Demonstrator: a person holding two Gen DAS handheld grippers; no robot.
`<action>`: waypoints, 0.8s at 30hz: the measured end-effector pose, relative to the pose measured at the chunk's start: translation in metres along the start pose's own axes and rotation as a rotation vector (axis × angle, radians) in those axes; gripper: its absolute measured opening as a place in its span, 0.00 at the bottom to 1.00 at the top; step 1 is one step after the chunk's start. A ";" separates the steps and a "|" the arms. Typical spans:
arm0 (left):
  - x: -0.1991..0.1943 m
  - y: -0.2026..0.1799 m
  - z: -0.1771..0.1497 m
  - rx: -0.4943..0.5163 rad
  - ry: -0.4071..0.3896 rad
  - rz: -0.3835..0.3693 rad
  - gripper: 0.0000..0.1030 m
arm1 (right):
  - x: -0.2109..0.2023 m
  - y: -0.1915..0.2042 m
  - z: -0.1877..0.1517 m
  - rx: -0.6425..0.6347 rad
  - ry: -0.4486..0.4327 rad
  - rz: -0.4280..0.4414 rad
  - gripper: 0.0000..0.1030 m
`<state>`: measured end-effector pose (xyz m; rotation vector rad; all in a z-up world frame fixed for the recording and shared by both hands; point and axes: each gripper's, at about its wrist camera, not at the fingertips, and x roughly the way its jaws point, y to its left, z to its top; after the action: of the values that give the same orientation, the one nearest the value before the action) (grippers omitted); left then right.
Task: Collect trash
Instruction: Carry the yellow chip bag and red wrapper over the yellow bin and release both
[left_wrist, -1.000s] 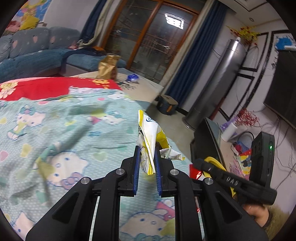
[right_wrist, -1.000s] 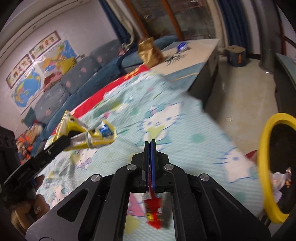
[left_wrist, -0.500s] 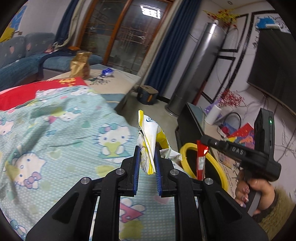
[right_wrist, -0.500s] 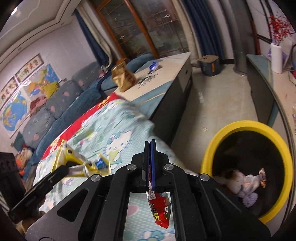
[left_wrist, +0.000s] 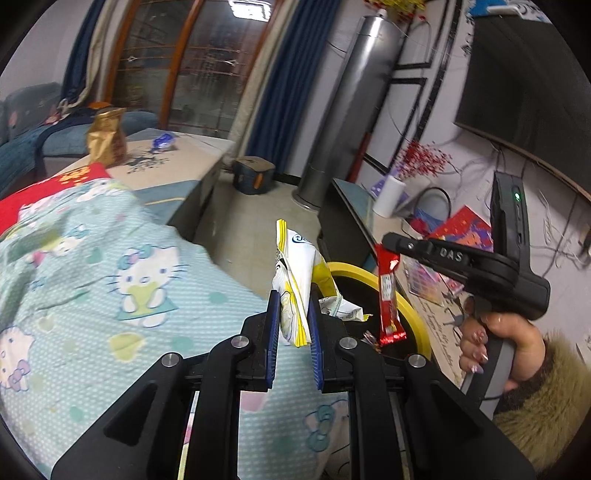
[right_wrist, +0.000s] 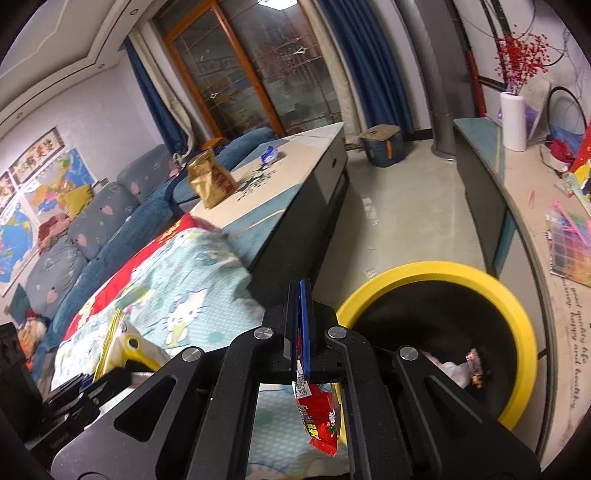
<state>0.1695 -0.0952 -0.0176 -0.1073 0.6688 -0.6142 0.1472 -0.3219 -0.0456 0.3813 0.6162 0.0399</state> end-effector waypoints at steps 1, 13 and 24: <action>0.004 -0.002 0.000 0.009 0.006 -0.006 0.14 | -0.001 -0.006 0.001 0.008 -0.005 -0.009 0.00; 0.043 -0.059 0.000 0.149 0.072 -0.083 0.14 | -0.011 -0.064 0.009 0.082 -0.049 -0.100 0.00; 0.075 -0.091 -0.010 0.234 0.148 -0.123 0.14 | -0.018 -0.099 0.012 0.125 -0.082 -0.163 0.00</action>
<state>0.1642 -0.2113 -0.0412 0.1170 0.7315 -0.8203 0.1321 -0.4202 -0.0621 0.4500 0.5686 -0.1698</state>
